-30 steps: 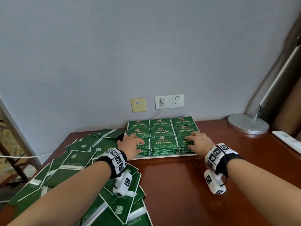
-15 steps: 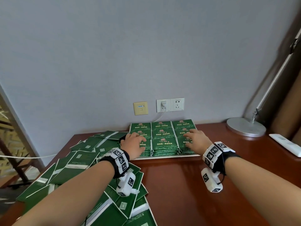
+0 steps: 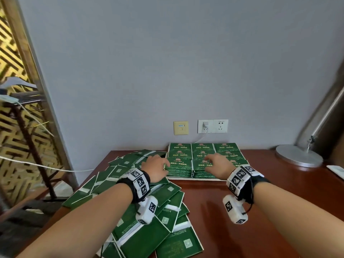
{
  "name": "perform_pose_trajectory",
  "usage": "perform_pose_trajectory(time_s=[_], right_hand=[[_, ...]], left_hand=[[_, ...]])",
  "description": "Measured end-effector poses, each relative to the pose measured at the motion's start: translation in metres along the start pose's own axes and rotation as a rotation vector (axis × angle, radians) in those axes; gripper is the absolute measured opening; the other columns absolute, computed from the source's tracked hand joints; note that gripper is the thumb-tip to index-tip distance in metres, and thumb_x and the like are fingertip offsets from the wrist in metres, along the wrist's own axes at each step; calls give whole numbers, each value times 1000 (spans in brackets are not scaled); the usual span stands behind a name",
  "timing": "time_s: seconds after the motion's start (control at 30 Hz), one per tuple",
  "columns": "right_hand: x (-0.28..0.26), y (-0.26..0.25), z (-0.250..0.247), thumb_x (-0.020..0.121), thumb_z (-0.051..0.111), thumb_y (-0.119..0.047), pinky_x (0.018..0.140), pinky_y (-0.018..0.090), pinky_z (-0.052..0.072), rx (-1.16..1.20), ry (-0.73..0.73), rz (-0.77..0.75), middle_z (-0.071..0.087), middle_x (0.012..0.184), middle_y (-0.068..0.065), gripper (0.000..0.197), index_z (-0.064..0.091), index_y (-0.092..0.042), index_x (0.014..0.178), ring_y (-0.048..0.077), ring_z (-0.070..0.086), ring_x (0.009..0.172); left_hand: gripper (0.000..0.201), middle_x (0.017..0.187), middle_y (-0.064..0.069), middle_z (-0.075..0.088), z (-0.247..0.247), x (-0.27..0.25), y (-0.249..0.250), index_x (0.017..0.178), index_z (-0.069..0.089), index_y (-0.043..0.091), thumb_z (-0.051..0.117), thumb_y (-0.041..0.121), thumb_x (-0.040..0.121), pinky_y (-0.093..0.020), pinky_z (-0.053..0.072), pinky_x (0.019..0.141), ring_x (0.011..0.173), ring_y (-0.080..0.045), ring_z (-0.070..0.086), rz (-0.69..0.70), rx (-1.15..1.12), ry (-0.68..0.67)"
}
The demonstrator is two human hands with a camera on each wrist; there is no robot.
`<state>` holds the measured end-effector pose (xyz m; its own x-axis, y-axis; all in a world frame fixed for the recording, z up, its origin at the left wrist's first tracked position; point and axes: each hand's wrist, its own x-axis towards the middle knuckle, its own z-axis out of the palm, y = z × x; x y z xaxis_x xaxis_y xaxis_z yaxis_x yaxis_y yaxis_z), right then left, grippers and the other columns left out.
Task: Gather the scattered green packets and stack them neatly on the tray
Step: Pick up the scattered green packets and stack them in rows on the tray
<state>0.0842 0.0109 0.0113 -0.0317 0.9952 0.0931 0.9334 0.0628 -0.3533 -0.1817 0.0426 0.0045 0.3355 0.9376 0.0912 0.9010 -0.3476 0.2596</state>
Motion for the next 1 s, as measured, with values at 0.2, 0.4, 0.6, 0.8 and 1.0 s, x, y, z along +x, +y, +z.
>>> perform_pose_trajectory(time_s=[0.2,0.4,0.6,0.8,1.0], right_hand=[[7,-45,26,87,65,-29,92,28,46,-8,-121,-41,60,129,7,51,55,-16,135,22,58,113],[12,-80,61,88,64,-36,99,30,46,-60,-282,-74,58,134,6,55,54,-12,136,22,57,118],[13,-93,81,89,64,-37,96,37,51,-89,-384,-1,66,120,10,46,63,-5,122,24,63,107],[20,-98,91,88,66,-39,68,25,47,-43,-392,56,69,102,7,41,66,-4,110,19,63,85],[24,-97,95,85,72,-31,61,23,46,28,-356,106,71,93,7,33,69,-5,104,16,59,74]], left_hand=[[27,132,-3,50,-7,-29,-34,118,61,38,62,37,91,-51,34,109,130,-28,42,-76,-5,-34],[27,144,-5,45,-8,-55,-54,119,61,36,62,35,92,-57,31,112,135,-30,39,-115,-2,-59],[28,139,-7,48,-7,-69,-68,119,62,34,62,35,91,-52,36,109,129,-29,44,-129,-18,-73],[26,138,-6,47,-7,-74,-75,118,61,35,62,35,92,-53,36,108,129,-29,42,-138,-48,-92],[28,133,-4,49,-5,-71,-71,120,62,33,63,34,92,-51,37,107,126,-27,43,-126,-58,-87]])
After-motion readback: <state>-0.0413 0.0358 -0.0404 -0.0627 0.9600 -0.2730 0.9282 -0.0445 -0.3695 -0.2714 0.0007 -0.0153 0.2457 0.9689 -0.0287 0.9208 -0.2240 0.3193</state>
